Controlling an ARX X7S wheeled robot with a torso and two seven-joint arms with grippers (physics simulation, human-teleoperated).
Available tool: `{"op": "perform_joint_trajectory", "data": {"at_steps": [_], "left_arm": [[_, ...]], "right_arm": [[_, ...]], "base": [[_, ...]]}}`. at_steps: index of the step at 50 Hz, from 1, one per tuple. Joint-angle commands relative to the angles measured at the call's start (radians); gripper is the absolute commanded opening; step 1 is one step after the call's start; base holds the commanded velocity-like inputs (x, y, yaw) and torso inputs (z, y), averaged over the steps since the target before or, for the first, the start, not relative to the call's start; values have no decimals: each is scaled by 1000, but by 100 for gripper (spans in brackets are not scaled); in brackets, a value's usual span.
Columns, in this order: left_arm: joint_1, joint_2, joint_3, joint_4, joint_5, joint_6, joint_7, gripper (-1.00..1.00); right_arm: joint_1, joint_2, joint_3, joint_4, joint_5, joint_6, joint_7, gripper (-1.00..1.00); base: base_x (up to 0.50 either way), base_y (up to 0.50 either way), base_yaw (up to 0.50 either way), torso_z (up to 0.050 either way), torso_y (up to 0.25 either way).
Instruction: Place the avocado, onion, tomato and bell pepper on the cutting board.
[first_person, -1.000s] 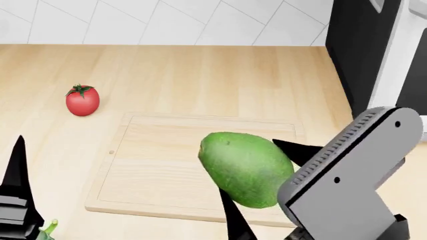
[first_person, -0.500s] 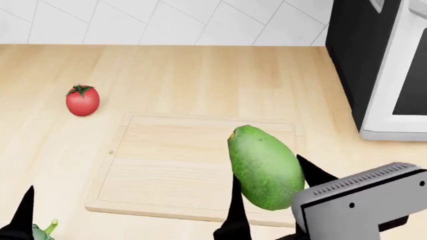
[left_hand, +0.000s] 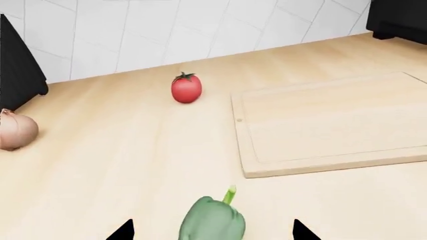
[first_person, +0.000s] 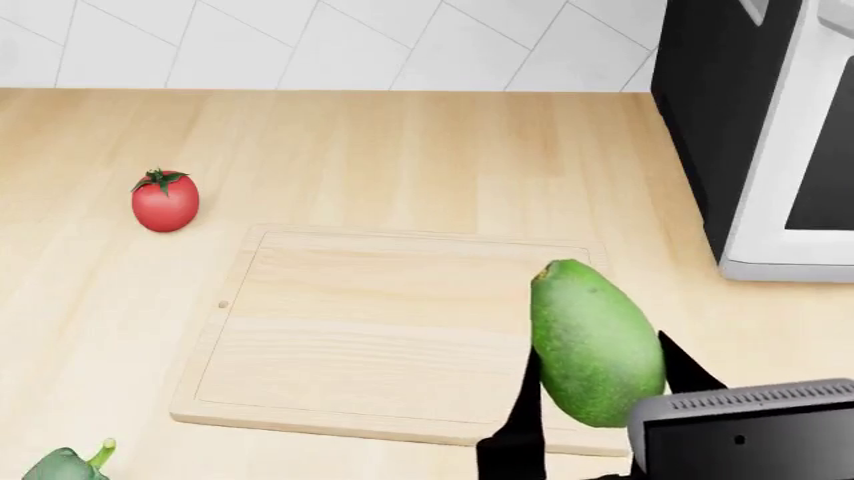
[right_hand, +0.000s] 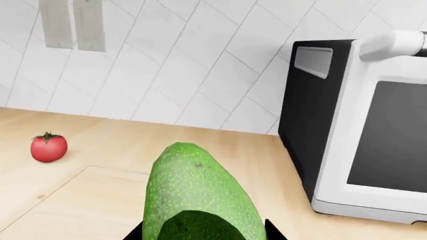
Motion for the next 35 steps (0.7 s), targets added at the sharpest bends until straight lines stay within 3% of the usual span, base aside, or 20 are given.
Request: {"op": "perform_joint_trajectory", "data": {"at_steps": [1, 14, 35], "left_arm": [[35, -43, 117, 6, 39, 134, -43, 100], [26, -15, 152, -122, 105, 142, 41, 100], [-152, 58, 232, -308, 141, 58, 172, 100]], "right_arm": [[-19, -28, 31, 17, -71, -12, -43, -100], [-40, -14, 38, -3, -65, -22, -29, -100], [-63, 26, 58, -68, -12, -23, 34, -100]], "base": [[0, 0, 0, 0, 0], [0, 0, 0, 0, 0], [0, 0, 0, 0, 0]]}}
